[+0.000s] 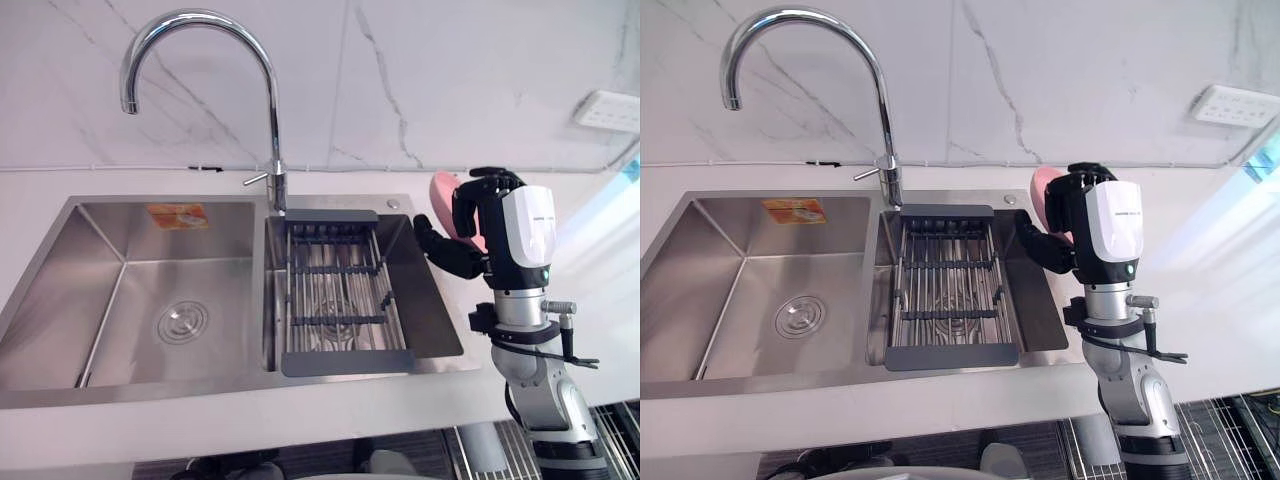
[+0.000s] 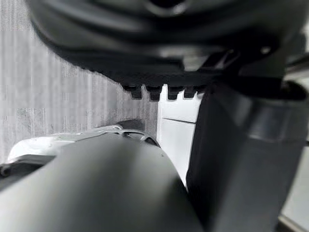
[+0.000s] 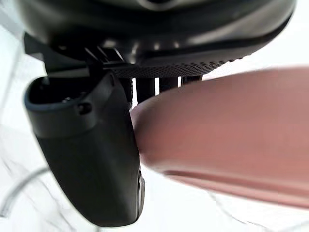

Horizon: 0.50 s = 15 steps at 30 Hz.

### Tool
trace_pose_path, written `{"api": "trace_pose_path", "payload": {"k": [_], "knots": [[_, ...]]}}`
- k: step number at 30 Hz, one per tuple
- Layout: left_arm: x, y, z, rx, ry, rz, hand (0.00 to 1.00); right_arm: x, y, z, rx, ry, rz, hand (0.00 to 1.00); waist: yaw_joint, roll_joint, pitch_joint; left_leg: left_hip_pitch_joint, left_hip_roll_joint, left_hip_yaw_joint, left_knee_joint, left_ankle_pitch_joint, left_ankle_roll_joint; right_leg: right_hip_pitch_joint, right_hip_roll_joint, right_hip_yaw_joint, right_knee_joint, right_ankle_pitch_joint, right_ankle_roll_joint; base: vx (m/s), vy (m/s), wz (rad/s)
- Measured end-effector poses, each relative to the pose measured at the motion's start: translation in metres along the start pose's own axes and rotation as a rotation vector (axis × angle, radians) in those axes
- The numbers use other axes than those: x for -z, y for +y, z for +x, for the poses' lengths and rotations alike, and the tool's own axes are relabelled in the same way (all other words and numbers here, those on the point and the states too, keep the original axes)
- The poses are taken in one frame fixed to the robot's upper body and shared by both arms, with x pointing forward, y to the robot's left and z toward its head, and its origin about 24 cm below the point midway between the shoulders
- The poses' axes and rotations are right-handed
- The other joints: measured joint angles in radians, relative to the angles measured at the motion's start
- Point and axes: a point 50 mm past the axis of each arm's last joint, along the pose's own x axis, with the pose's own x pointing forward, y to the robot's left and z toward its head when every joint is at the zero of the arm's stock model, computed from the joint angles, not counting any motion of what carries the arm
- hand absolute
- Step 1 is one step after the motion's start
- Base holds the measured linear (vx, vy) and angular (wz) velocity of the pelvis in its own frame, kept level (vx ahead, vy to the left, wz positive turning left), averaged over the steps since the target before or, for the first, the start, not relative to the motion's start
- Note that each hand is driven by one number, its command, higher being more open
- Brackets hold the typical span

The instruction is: Walk over to the sink, pick up the cup, carry it to the dishwasher, place the cup inside the dishwasher, then close the dishwasher door

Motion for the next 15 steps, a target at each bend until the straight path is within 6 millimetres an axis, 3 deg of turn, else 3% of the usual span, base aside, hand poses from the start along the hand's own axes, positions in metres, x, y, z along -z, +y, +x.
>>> {"api": "trace_pose_path", "payload": {"k": [4, 6, 7, 9, 10, 11, 12, 13, 14, 15], "knots": [[0.002, 0.007, -0.001, -0.028, 0.022, -0.032, 1.0, 0.013, -0.009, -0.009, 0.007, 0.065, -0.05, 0.0, -0.008, -0.024, 0.007, -0.011, 0.004, 0.092, 0.001, -0.011, 0.017, -0.054, 0.002, -0.055, -0.014, 0.046, -0.024, -0.17, 0.03, -0.76], [0.005, 0.015, -0.003, -0.057, 0.034, -0.079, 1.0, 0.024, -0.015, -0.015, 0.016, 0.112, -0.087, 0.0, -0.033, -0.018, 0.009, -0.03, 0.047, 0.146, 0.01, -0.003, 0.026, -0.114, -0.029, -0.218, 0.167, -0.051, -0.099, -0.12, -0.011, -0.62], [0.006, 0.018, -0.003, -0.067, 0.04, -0.087, 1.0, 0.026, -0.015, -0.016, 0.021, 0.121, -0.093, 0.0, -0.041, -0.013, 0.011, -0.034, 0.062, 0.152, 0.012, 0.0, 0.021, -0.125, -0.04, -0.254, 0.23, -0.072, -0.101, 0.0, -0.022, -0.4], [0.009, 0.033, -0.007, -0.101, 0.049, -0.117, 1.0, 0.035, -0.017, -0.025, 0.026, 0.157, -0.119, 0.0, -0.055, -0.018, 0.006, -0.06, 0.102, 0.175, 0.034, 0.006, 0.008, -0.135, -0.119, -0.336, 0.422, -0.104, -0.099, 0.01, -0.073, -0.34], [0.008, 0.036, -0.007, -0.11, 0.045, -0.121, 1.0, 0.036, -0.017, -0.026, 0.029, 0.162, -0.123, 0.0, -0.058, -0.022, 0.004, -0.075, 0.108, 0.177, 0.053, 0.003, 0.003, -0.136, -0.139, -0.343, 0.442, -0.106, -0.096, -0.01, -0.114, -0.28], [0.0, 0.041, -0.008, -0.13, 0.029, -0.116, 1.0, 0.038, -0.017, -0.026, 0.038, 0.163, -0.126, 0.0, -0.061, -0.032, 0.004, -0.121, 0.115, 0.178, 0.107, -0.008, -0.017, -0.168, -0.131, -0.364, 0.441, -0.091, -0.091, -0.01, -0.092, -0.27], [-0.001, 0.042, -0.008, -0.139, 0.029, -0.121, 1.0, 0.039, -0.016, -0.025, 0.035, 0.163, -0.128, 0.0, -0.058, -0.035, 0.004, -0.137, 0.116, 0.172, 0.112, -0.008, -0.017, -0.18, -0.126, -0.374, 0.432, -0.087, -0.097, -0.12, -0.07, -1.13], [0.004, 0.047, -0.009, -0.171, 0.045, -0.133, 1.0, 0.042, -0.012, -0.025, 0.043, 0.181, -0.128, 0.0, -0.024, -0.034, -0.002, -0.144, 0.106, 0.181, 0.05, 0.017, -0.008, -0.137, -0.017, -0.305, 0.179, -0.044, -0.078, -0.16, -0.067, -1.53], [0.002, 0.052, -0.01, -0.19, 0.027, -0.148, 1.0, 0.041, -0.011, -0.024, 0.069, 0.177, -0.126, 0.0, -0.016, -0.039, -0.004, -0.166, 0.12, 0.246, 0.056, 0.034, -0.001, -0.124, -0.043, -0.325, 0.265, -0.168, -0.1, -0.16, -0.067, -1.55], [0.001, 0.054, -0.01, -0.196, 0.02, -0.151, 1.0, 0.041, -0.01, -0.024, 0.074, 0.177, -0.124, 0.0, -0.017, -0.044, -0.005, -0.178, 0.128, 0.259, 0.074, 0.032, 0.001, -0.113, -0.057, -0.337, 0.294, -0.196, -0.092, -0.07, -0.102, -0.97]]}}
